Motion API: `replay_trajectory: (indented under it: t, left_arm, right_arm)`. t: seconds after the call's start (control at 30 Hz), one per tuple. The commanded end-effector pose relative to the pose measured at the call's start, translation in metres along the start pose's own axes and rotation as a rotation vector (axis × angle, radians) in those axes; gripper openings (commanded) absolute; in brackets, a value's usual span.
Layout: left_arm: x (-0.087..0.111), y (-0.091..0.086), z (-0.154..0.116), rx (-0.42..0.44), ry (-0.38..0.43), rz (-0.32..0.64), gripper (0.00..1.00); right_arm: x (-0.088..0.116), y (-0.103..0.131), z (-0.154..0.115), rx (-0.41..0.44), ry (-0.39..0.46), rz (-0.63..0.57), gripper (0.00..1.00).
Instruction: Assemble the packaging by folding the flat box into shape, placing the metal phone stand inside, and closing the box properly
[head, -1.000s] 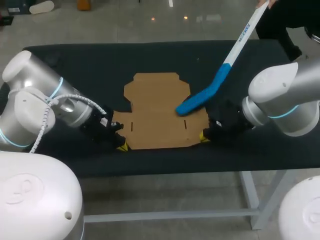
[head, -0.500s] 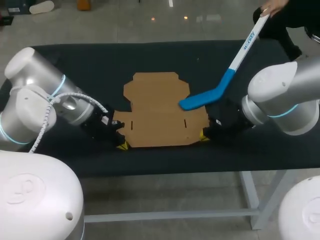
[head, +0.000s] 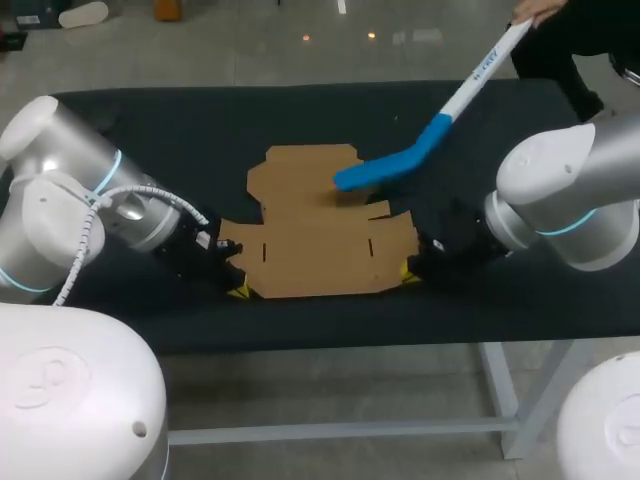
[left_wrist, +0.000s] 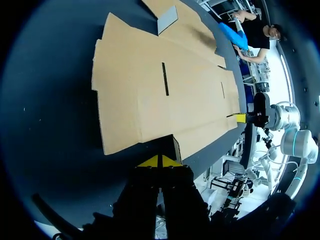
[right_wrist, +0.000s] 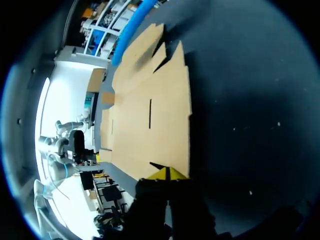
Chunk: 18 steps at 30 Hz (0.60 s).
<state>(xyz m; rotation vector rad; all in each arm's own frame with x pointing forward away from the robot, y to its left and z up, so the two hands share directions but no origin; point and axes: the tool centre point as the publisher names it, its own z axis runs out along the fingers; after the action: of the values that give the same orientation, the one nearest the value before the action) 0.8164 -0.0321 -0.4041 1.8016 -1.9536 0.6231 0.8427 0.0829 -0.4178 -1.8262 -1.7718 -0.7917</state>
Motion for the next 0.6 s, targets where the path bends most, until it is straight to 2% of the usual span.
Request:
replay_trajectory:
  t: [0.03,0.6]
  left_arm:
    - [-0.001,0.002,-0.003,0.008,0.006,0.000,0.00]
    - [0.018,-0.003,0.002,-0.009,-0.031,0.065,0.00]
  right_arm:
    - [-0.001,0.001,-0.001,0.005,0.003,0.000,0.00]
    - [0.009,0.005,0.002,0.024,-0.025,-0.026,0.00]
